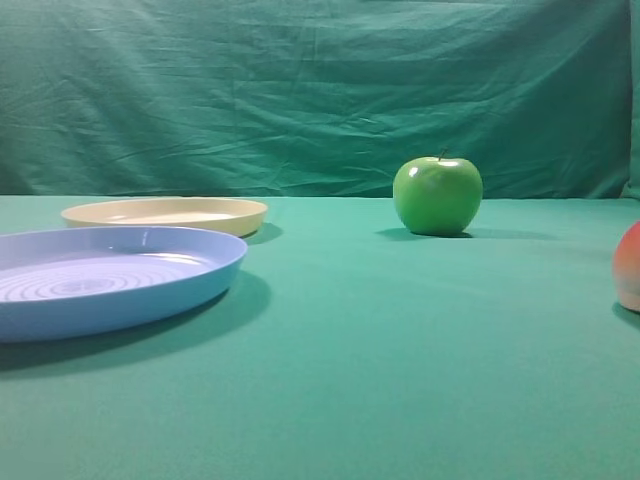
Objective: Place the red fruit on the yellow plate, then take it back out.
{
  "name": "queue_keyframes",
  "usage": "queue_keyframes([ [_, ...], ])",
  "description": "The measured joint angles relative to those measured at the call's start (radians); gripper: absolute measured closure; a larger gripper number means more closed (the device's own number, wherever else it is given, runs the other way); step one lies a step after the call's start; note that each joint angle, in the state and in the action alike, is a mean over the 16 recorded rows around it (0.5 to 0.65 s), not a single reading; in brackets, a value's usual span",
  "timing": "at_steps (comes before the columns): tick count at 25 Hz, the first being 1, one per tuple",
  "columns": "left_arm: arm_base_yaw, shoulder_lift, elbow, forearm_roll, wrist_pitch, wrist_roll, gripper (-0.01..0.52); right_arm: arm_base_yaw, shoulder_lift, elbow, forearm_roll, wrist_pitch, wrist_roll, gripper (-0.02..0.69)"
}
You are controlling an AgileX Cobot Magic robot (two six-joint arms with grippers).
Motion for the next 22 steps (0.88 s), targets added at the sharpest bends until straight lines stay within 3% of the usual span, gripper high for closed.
queue_keyframes([
  [11,0.0,0.0,0.0,0.0,0.0,0.001,0.514,-0.075,-0.072,0.319,0.016,-0.183,-0.004,0.665],
  [22,0.0,0.0,0.0,0.0,0.0,0.001,0.514,-0.075,-0.073,0.4,0.017,-0.219,-0.006,0.665],
])
